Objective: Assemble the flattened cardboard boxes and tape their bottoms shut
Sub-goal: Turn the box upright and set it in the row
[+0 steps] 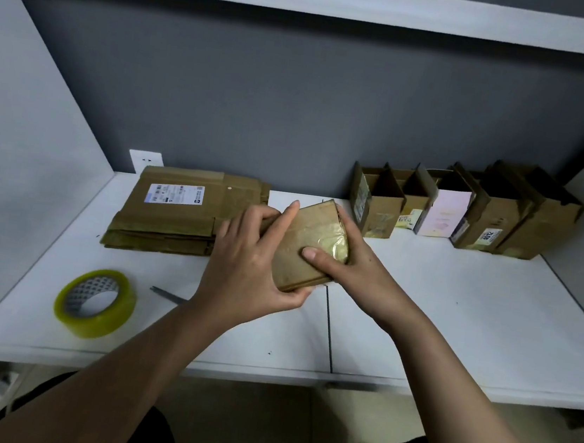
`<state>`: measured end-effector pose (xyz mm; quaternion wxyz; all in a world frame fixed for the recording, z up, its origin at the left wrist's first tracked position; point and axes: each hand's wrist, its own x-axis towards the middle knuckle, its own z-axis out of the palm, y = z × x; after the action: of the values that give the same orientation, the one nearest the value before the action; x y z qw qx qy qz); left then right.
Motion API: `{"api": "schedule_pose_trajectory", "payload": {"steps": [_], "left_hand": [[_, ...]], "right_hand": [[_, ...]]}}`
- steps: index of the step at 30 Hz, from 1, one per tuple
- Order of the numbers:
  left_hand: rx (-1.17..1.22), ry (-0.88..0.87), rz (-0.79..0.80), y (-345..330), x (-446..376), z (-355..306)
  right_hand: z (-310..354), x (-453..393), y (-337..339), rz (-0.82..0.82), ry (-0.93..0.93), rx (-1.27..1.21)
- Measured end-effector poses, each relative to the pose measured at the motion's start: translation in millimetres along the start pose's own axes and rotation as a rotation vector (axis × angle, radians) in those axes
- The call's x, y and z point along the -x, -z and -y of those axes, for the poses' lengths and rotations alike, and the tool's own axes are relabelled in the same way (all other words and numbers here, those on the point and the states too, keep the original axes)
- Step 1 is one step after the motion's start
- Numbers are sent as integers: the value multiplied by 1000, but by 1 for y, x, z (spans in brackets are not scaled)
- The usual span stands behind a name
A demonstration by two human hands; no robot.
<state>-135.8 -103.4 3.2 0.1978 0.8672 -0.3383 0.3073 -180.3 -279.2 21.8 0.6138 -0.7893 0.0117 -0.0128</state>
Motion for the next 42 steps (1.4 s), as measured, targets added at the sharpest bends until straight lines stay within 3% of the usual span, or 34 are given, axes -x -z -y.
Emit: {"api": "schedule_pose_trajectory", "payload": {"steps": [3, 7, 9, 18, 21, 24, 31, 36, 42], "left_hand": [[37, 49, 10, 3, -1, -4], [-10, 28, 14, 4, -1, -10], [-51, 1, -3, 3, 0, -13], [-4, 7, -16, 4, 3, -5], [117, 152, 7, 6, 1, -6], [139, 196, 13, 5, 2, -6], [127, 144, -35, 4, 5, -8], [151, 122, -40, 4, 3, -10], [163, 49, -92, 6, 4, -6]], "right_hand": [[11, 8, 0, -5, -6, -101], [13, 9, -9, -228, 10, -166], [11, 9, -10, -253, 4, -135], [9, 13, -2, 10, 19, -24], [15, 15, 0, -30, 66, -94], [11, 14, -8, -122, 125, 9], [11, 13, -9, -87, 104, 36], [16, 14, -6, -129, 69, -98], [15, 13, 1, -27, -23, -152]]}}
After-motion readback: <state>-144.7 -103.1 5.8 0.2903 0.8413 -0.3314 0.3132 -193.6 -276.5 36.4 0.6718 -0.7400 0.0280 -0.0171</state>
